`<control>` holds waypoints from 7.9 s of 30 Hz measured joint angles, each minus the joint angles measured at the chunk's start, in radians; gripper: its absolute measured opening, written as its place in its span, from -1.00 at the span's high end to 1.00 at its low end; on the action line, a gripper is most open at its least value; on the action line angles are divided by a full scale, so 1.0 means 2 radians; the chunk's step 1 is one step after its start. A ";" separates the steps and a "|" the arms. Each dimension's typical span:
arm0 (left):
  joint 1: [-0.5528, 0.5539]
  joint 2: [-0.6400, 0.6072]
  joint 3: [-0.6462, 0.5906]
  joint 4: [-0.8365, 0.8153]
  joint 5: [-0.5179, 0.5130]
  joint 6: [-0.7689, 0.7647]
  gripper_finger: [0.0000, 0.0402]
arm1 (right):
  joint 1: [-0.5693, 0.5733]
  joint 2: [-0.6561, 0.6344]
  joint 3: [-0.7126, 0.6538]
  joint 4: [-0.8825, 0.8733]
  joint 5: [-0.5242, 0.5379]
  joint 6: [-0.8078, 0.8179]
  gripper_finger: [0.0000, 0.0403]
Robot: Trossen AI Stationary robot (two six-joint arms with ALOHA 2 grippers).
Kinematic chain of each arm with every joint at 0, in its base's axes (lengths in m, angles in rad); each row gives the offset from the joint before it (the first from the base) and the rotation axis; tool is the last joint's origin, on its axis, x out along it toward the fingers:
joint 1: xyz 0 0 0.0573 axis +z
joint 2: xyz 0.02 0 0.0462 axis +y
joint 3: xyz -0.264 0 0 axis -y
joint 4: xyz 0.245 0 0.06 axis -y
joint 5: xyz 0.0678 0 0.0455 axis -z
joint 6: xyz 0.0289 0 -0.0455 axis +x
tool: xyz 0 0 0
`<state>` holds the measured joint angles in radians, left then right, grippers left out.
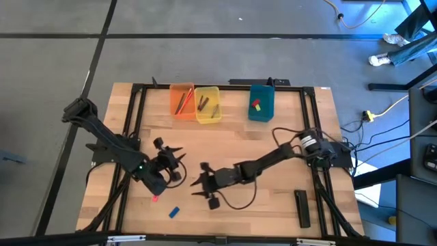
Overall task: Sort crayons/erasers/pens/pencils in bins
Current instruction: Put the blue eraser into the blue bin
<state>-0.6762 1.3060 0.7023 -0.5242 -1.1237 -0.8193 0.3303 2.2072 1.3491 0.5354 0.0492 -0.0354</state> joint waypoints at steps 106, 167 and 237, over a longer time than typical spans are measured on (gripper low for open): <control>0.046 -0.002 -0.127 -0.003 0.037 -0.201 0.45 | -0.023 0.119 0.381 -0.576 -0.030 -0.098 0.87; 0.052 -0.002 -0.128 0.005 0.044 -0.195 0.45 | -0.072 0.095 0.266 -0.373 -0.019 -0.115 0.93; 0.054 -0.002 -0.128 0.009 0.055 -0.200 0.45 | -0.129 0.122 0.251 -0.319 -0.096 0.000 0.91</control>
<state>-0.5682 1.3021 0.4473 -0.5072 -1.0139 -1.2198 0.0717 2.4510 1.8519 -0.1024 -0.1429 -0.0351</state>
